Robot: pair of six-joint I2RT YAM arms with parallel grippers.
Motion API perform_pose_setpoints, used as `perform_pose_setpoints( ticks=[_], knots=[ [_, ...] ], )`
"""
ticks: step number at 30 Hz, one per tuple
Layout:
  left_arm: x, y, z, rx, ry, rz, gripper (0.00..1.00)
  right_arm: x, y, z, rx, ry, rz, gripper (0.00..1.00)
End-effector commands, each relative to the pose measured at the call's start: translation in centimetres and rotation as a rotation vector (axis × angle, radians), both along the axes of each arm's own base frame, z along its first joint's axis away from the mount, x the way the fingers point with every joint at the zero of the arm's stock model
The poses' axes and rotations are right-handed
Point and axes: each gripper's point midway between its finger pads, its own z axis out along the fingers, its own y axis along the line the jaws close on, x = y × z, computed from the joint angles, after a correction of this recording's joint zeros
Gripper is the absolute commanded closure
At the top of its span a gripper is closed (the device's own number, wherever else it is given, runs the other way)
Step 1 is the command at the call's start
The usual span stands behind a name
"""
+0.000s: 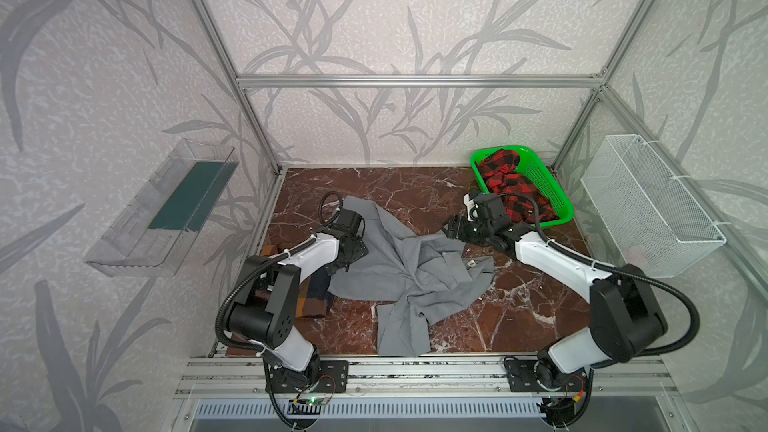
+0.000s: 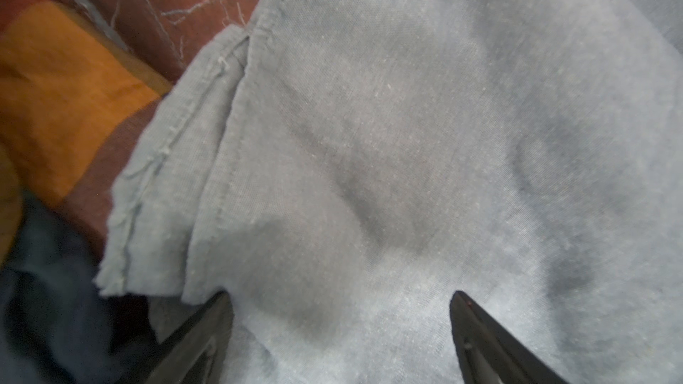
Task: Fold and stack the long sleeve shirts
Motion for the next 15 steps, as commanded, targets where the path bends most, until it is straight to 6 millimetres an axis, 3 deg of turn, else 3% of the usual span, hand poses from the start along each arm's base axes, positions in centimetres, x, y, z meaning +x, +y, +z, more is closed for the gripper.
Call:
perform_pose_setpoints(
  ticks=[1,5,9,12,15],
  knots=[
    [-0.3,0.3,0.2,0.02,-0.005,0.011,0.08,1.5,1.3,-0.2,0.135,0.048,-0.066,0.23],
    [-0.3,0.4,0.4,0.02,-0.01,0.01,0.08,2.1,2.0,-3.7,0.143,0.167,-0.085,0.22],
    [-0.3,0.4,0.5,0.019,-0.012,0.009,0.08,2.9,1.8,-5.1,0.116,0.181,-0.111,0.26],
    [-0.2,0.3,0.5,0.017,-0.011,0.008,0.08,3.4,2.2,-5.1,0.101,0.184,-0.087,0.33],
    [-0.2,0.3,0.5,0.016,-0.014,0.009,0.08,3.8,2.4,-5.6,0.102,0.181,-0.079,0.48]
  ],
)
